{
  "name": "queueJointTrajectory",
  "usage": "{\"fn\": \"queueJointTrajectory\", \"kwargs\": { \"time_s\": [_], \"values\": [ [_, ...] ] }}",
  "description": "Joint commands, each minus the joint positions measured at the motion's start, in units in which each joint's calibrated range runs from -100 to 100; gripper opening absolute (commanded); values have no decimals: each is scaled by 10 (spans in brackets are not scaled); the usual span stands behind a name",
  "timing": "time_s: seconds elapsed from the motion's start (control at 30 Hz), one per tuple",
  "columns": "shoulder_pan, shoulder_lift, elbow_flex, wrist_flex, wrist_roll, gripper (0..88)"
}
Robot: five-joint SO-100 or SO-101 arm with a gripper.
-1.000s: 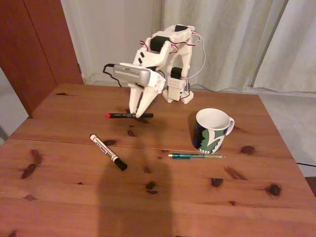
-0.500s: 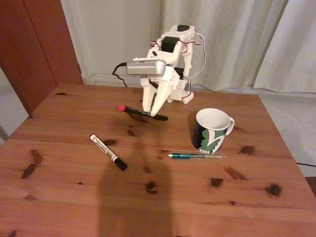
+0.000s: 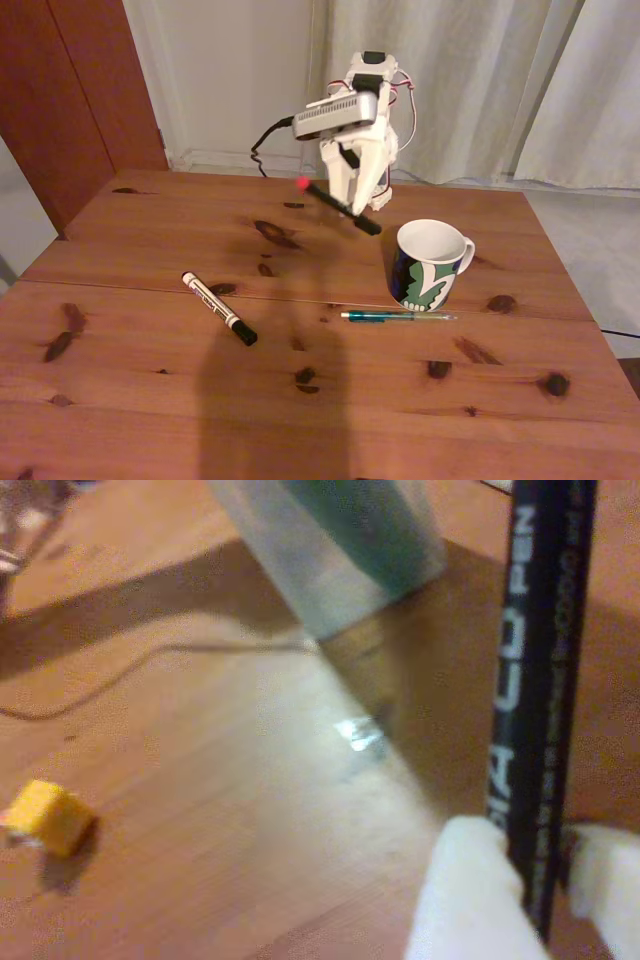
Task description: Clean up the desk and place the pens and markers into the cup
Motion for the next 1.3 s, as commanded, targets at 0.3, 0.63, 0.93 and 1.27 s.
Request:
{"fn": "queueJointTrajectory", "kwargs": {
  "time_s": [0.3, 0.63, 0.93, 1.27],
  "values": [
    [-47, -150, 90, -14, -11, 6],
    [-108, -168, 103, -9, -5, 6],
    [-129, -168, 128, -16, -10, 6],
    [-121, -172, 201, -17, -11, 6]
  ]
}}
